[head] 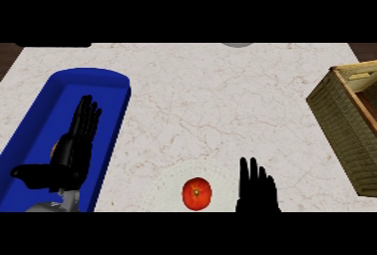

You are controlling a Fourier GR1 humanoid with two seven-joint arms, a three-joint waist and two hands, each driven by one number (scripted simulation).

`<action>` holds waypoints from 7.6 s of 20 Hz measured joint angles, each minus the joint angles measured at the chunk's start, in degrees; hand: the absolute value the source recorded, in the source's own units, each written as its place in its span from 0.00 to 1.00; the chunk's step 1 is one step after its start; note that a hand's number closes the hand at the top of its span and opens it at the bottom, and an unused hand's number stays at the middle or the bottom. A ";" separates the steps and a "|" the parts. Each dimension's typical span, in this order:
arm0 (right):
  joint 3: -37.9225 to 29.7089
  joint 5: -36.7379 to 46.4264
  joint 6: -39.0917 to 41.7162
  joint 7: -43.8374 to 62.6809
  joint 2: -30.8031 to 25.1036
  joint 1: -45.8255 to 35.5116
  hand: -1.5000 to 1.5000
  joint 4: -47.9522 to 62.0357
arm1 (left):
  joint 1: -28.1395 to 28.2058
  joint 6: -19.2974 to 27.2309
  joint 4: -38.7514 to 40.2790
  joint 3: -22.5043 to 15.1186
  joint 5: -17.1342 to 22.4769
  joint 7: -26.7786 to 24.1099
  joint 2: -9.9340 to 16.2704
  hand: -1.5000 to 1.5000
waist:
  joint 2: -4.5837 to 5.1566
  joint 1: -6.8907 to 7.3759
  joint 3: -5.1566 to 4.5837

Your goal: Pick the tomato from the placemat and place it in the basket

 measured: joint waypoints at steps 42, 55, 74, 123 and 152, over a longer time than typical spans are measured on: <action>0.49 -12.52 -8.04 0.31 3.52 -8.45 1.00 16.02 | -0.19 -1.89 -0.17 1.81 -1.43 0.90 -1.61 0.50 | -0.29 0.29 -0.06; 3.27 -14.69 -5.75 0.19 2.73 -15.72 1.00 19.44 | -0.50 -3.05 0.93 2.65 -1.75 1.14 -2.44 0.50 | -0.45 0.16 -0.23; -48.58 -1.61 -12.08 -3.29 -6.73 -47.75 1.00 44.00 | -1.60 -3.92 0.06 0.73 -2.77 0.50 -3.15 0.50 | 1.58 4.18 0.05; -82.70 38.17 -3.91 -6.92 2.61 -58.74 1.00 36.76 | 2.31 -4.43 -1.84 4.25 -3.42 1.57 -3.54 0.50 | -0.33 -0.62 0.14; -81.07 26.28 -8.84 -9.37 4.41 -35.51 0.00 15.80 | 1.37 -7.40 -0.84 7.10 -5.11 2.02 -5.50 0.50 | -0.10 -0.03 0.09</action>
